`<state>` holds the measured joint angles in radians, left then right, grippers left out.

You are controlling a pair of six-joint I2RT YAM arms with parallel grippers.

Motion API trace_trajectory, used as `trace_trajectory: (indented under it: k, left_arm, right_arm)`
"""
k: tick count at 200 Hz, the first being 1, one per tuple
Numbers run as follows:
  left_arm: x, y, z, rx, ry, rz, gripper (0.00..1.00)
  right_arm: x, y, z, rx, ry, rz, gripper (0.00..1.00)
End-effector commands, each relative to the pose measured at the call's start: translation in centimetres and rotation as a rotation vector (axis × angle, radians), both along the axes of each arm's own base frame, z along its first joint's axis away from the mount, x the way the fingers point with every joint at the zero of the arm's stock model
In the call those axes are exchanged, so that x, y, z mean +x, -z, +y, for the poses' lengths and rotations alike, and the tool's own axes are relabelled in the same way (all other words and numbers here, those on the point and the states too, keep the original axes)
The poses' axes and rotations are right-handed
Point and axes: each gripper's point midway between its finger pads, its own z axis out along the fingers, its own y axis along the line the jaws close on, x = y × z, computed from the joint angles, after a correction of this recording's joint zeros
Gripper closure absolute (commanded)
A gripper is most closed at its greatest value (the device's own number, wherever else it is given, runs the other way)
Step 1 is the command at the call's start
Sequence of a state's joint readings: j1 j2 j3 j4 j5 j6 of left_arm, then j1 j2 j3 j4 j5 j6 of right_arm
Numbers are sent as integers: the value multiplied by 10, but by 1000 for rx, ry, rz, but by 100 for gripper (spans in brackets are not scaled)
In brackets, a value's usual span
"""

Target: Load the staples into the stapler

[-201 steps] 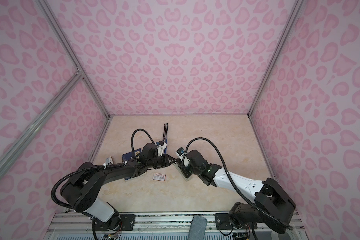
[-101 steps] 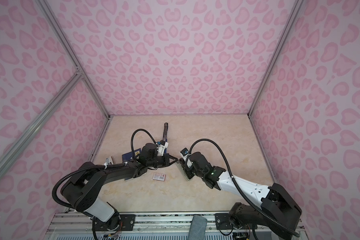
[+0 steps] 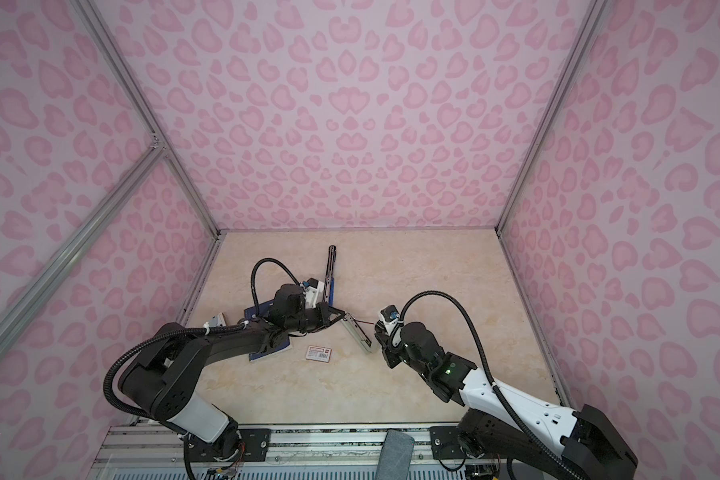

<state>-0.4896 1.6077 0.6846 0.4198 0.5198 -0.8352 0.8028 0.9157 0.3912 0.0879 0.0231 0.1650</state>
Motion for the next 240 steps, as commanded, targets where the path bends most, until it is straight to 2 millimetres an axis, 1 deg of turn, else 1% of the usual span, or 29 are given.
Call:
trace_trajectory:
  k: [1, 51, 72, 94, 123, 144, 153, 166, 184, 197, 217, 225, 240]
  left_arm:
    - [19, 11, 28, 86, -119, -11, 96]
    - [32, 15, 53, 87, -171, -17, 96]
    - [34, 16, 58, 90, -170, -17, 96]
    - [36, 21, 61, 97, -172, -15, 96]
    - [38, 28, 69, 100, -188, -5, 96]
    - [40, 28, 71, 98, -191, -9, 96]
    - [40, 28, 71, 100, -190, -9, 96]
    - [40, 29, 73, 101, -189, -7, 96]
    - [41, 31, 74, 102, -189, -5, 96]
    - [41, 31, 74, 100, -188, -6, 96]
    - [40, 34, 74, 104, -188, 0, 96]
    - [39, 36, 75, 109, -190, 4, 96]
    - [39, 36, 75, 102, -191, 3, 96]
  right_arm:
    - [5, -1, -14, 30, 84, -39, 100]
    - [-9, 23, -21, 89, 99, 8, 100]
    - [-13, 31, -26, 82, 118, 7, 100]
    - [-14, 34, -30, 99, 145, 18, 100]
    - [-18, 49, -38, 105, 196, 68, 100]
    - [-23, 58, -44, 109, 230, 83, 98]
    - [-25, 60, -47, 113, 251, 83, 96]
    - [-27, 63, -52, 121, 279, 85, 90]
    - [-30, 66, -59, 139, 310, 92, 84]
    - [-32, 70, -63, 152, 333, 106, 77]
    - [-33, 70, -68, 170, 360, 109, 69]
    - [-33, 70, -71, 170, 379, 112, 67]
    - [-33, 67, -73, 177, 390, 110, 66]
